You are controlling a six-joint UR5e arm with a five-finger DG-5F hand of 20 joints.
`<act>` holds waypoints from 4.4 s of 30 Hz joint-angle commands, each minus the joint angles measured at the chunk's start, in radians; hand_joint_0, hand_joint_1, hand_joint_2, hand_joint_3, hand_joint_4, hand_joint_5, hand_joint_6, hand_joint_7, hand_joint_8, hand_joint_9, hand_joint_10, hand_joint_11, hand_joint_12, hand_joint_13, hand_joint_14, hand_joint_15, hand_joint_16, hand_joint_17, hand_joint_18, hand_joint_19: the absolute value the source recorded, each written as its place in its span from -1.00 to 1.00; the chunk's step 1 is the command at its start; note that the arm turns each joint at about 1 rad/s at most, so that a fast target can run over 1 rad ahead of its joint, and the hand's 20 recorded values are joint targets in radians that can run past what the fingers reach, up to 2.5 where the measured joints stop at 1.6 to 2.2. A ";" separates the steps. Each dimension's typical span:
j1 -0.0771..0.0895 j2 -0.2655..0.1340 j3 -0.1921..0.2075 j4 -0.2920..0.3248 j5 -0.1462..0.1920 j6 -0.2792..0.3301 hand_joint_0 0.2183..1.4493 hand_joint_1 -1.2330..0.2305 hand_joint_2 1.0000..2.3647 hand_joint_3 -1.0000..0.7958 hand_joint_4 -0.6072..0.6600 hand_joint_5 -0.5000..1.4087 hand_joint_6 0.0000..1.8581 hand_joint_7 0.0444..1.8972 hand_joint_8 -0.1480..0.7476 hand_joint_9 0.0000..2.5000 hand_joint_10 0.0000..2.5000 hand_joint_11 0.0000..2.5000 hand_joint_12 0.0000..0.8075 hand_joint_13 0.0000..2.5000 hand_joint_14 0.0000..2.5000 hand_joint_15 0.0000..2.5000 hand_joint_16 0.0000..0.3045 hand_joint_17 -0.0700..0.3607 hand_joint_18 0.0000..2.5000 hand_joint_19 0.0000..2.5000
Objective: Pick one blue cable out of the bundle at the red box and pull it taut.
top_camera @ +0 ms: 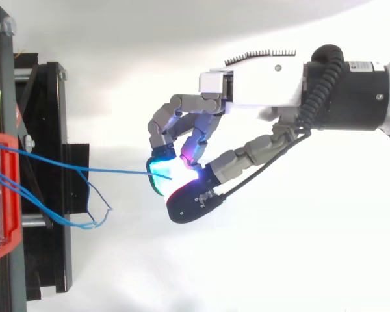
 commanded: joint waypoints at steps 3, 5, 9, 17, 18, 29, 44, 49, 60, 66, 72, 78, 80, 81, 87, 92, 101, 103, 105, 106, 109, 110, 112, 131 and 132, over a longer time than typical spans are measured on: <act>0.004 0.001 -0.063 0.053 -0.002 -0.001 -0.32 -0.45 -0.97 -0.05 0.10 -0.61 0.00 0.15 0.18 -0.15 -0.99 -0.16 -0.10 -0.59 -0.99 -0.84 -0.69 -0.18 -0.67 -0.91; 0.004 0.001 -0.082 0.093 -0.002 0.004 -0.32 -0.45 -0.97 -0.04 0.09 -0.61 0.00 0.16 0.17 -0.15 -0.99 -0.16 -0.10 -0.59 -0.99 -0.84 -0.69 -0.17 -0.67 -0.91; 0.006 -0.001 -0.086 0.173 -0.002 -0.002 -0.32 -0.44 -0.97 -0.05 0.10 -0.61 0.00 0.16 0.17 -0.16 -0.99 -0.16 -0.10 -0.59 -0.99 -0.85 -0.69 -0.18 -0.67 -0.91; 0.006 -0.001 -0.088 0.199 -0.002 -0.002 -0.31 -0.45 -0.97 -0.05 0.10 -0.61 0.00 0.16 0.17 -0.16 -0.99 -0.16 -0.09 -0.59 -0.99 -0.85 -0.69 -0.18 -0.67 -0.91; 0.006 -0.001 -0.088 0.198 0.001 -0.002 -0.31 -0.44 -0.97 -0.05 0.10 -0.61 0.00 0.16 0.17 -0.16 -0.99 -0.16 -0.09 -0.59 -0.99 -0.84 -0.69 -0.18 -0.67 -0.91; 0.006 -0.001 -0.088 0.199 0.001 -0.002 -0.31 -0.44 -0.97 -0.05 0.10 -0.61 0.00 0.16 0.17 -0.17 -0.99 -0.17 -0.10 -0.59 -0.99 -0.85 -0.69 -0.18 -0.67 -0.91; 0.006 -0.001 -0.088 0.199 0.001 -0.004 -0.31 -0.45 -0.97 -0.05 0.10 -0.60 -0.01 0.16 0.17 -0.18 -0.99 -0.17 -0.11 -0.58 -0.99 -0.84 -0.69 -0.18 -0.66 -0.90; 0.006 -0.001 -0.088 0.199 0.001 -0.002 -0.31 -0.44 -0.97 -0.06 0.11 -0.60 -0.01 0.16 0.17 -0.18 -0.99 -0.19 -0.11 -0.58 -0.99 -0.84 -0.69 -0.19 -0.66 -0.89; 0.006 -0.001 -0.088 0.199 0.001 -0.004 -0.31 -0.44 -0.97 -0.08 0.12 -0.61 -0.01 0.17 0.16 -0.22 -0.99 -0.23 -0.11 -0.59 -0.99 -0.84 -0.69 -0.19 -0.67 -0.90; 0.004 -0.001 -0.088 0.199 0.001 -0.004 -0.32 -0.43 -0.97 -0.08 0.11 -0.61 -0.01 0.17 0.16 -0.23 -0.99 -0.24 -0.11 -0.59 -0.99 -0.84 -0.70 -0.19 -0.67 -0.90; 0.006 -0.001 -0.088 0.199 0.001 -0.004 -0.31 -0.43 -0.97 -0.09 0.11 -0.61 -0.01 0.17 0.16 -0.24 -0.99 -0.25 -0.11 -0.60 -0.99 -0.84 -0.69 -0.19 -0.67 -0.90; 0.006 0.001 -0.088 0.199 0.001 -0.004 -0.31 -0.43 -0.97 -0.10 0.11 -0.61 -0.01 0.18 0.17 -0.24 -0.99 -0.25 -0.10 -0.60 -0.99 -0.84 -0.69 -0.18 -0.67 -0.91; 0.006 -0.001 -0.088 0.199 0.001 -0.004 -0.31 -0.43 -0.97 -0.10 0.11 -0.61 -0.01 0.19 0.17 -0.24 -0.99 -0.27 -0.10 -0.60 -0.99 -0.84 -0.69 -0.18 -0.67 -0.91; 0.006 -0.001 -0.088 0.199 0.001 -0.004 -0.31 -0.43 -0.97 -0.10 0.11 -0.61 -0.01 0.19 0.17 -0.24 -0.99 -0.28 -0.10 -0.60 -0.99 -0.85 -0.69 -0.18 -0.67 -0.92; 0.006 -0.001 -0.088 0.199 0.001 -0.004 -0.32 -0.43 -0.97 -0.11 0.11 -0.61 -0.01 0.19 0.17 -0.25 -0.99 -0.32 -0.09 -0.60 -0.99 -0.85 -0.69 -0.18 -0.67 -0.92; 0.004 -0.001 -0.088 0.199 0.001 -0.004 -0.32 -0.43 -0.97 -0.11 0.11 -0.61 -0.02 0.20 0.17 -0.25 -0.99 -0.34 -0.09 -0.61 -0.99 -0.85 -0.69 -0.18 -0.67 -0.92; 0.006 -0.001 -0.088 0.199 0.001 -0.004 -0.31 -0.43 -0.97 -0.11 0.11 -0.61 -0.02 0.19 0.17 -0.26 -0.99 -0.35 -0.10 -0.61 -0.99 -0.86 -0.69 -0.18 -0.67 -0.92; 0.006 -0.001 -0.088 0.199 0.001 -0.004 -0.31 -0.43 -0.97 -0.11 0.11 -0.61 -0.02 0.19 0.18 -0.26 -0.99 -0.35 -0.10 -0.61 -0.99 -0.85 -0.69 -0.18 -0.67 -0.92; 0.004 -0.001 -0.088 0.199 0.001 -0.004 -0.31 -0.43 -0.97 -0.10 0.11 -0.61 -0.02 0.19 0.18 -0.26 -0.99 -0.35 -0.10 -0.62 -0.99 -0.86 -0.69 -0.18 -0.67 -0.92; 0.004 0.001 -0.088 0.199 0.001 -0.004 -0.31 -0.43 -0.97 -0.11 0.11 -0.61 -0.02 0.20 0.18 -0.26 -0.99 -0.35 -0.10 -0.62 -0.99 -0.86 -0.69 -0.18 -0.67 -0.92; 0.004 0.001 -0.088 0.199 0.001 -0.004 -0.31 -0.43 -0.97 -0.11 0.10 -0.61 -0.02 0.19 0.18 -0.26 -0.99 -0.37 -0.10 -0.62 -0.99 -0.86 -0.69 -0.18 -0.67 -0.92; 0.006 -0.001 -0.088 0.199 0.001 -0.004 -0.31 -0.43 -0.97 -0.10 0.11 -0.61 -0.02 0.20 0.18 -0.26 -0.99 -0.36 -0.10 -0.62 -0.99 -0.86 -0.69 -0.18 -0.67 -0.92; 0.004 0.001 -0.088 0.199 0.001 -0.004 -0.31 -0.43 -0.97 -0.11 0.11 -0.61 -0.02 0.20 0.18 -0.26 -0.99 -0.36 -0.10 -0.62 -0.99 -0.86 -0.69 -0.18 -0.68 -0.92; 0.006 -0.001 -0.088 0.199 0.001 -0.004 -0.30 -0.43 -0.97 -0.11 0.10 -0.61 -0.02 0.20 0.18 -0.26 -0.99 -0.38 -0.10 -0.62 -0.99 -0.86 -0.69 -0.18 -0.67 -0.92; 0.006 0.001 -0.088 0.199 0.001 -0.002 -0.30 -0.43 -0.97 -0.11 0.11 -0.61 -0.02 0.20 0.18 -0.27 -0.99 -0.38 -0.10 -0.62 -0.99 -0.86 -0.69 -0.18 -0.67 -0.92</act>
